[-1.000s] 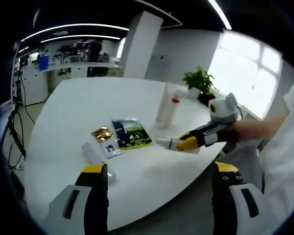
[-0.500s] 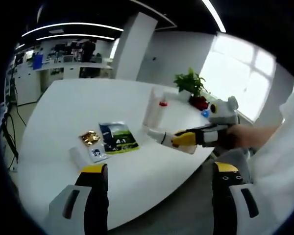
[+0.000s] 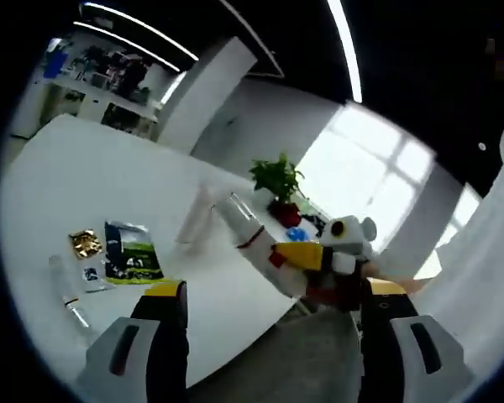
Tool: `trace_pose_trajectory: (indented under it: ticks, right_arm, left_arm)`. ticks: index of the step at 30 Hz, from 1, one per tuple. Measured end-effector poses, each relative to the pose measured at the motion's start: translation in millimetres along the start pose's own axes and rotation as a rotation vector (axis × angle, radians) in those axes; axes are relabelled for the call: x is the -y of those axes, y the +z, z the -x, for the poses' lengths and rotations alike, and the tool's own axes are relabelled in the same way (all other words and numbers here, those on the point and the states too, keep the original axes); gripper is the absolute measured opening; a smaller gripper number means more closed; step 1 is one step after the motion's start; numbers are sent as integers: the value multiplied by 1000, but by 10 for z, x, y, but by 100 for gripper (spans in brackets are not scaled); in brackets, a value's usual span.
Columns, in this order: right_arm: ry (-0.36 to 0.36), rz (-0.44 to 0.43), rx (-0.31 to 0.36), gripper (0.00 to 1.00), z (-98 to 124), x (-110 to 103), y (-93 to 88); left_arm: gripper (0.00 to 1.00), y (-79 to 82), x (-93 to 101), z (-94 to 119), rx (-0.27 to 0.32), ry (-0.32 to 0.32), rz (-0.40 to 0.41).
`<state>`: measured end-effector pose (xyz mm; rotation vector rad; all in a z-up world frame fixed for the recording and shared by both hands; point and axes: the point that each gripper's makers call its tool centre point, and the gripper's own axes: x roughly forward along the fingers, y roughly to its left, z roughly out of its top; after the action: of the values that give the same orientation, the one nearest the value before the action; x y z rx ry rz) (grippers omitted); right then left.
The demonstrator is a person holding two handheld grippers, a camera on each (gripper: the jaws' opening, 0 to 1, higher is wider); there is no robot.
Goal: Arrange the skincare products in the storage area until every visible bottle or jar stands upright without overlapping.
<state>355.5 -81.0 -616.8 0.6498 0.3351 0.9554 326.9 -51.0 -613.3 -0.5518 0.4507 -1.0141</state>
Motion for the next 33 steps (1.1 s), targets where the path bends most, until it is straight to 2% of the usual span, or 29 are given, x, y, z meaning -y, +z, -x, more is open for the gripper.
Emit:
trace_pose_trajectory:
  ticks: [3,5,8,11,14,19,23,25,33]
  right_arm:
    - [29,3,11,20,41,-107,28]
    - [43,3,19,20,61,-162,49]
    - [89,-25,59,20,98,-289,114]
    - [124,-48,84,20,131,-384,135]
    - [145,-55,89,20,160,-453,120]
    - [168,-68,100,20,218,-514,109]
    - [189,-76,108,20,262,-555,126]
    - [193,-75,109,20,277,-569,128]
    - [193,-68,129,20,336,-589,143]
  left_arm:
    - [81,108,85,-50,44,-48,40]
    - [78,145,122,-76,54,-68,48]
    - [71,186,199,-120,61,-109,55]
    - [62,292,311,-146,111,-176,111]
    - [52,388,355,-144,148,-209,134]
    - [36,342,404,-198,89,-215,69]
    - [29,350,458,-226,99,-245,98]
    - [23,365,482,-233,109,-255,107]
    - [20,368,552,-292,97,-259,103]
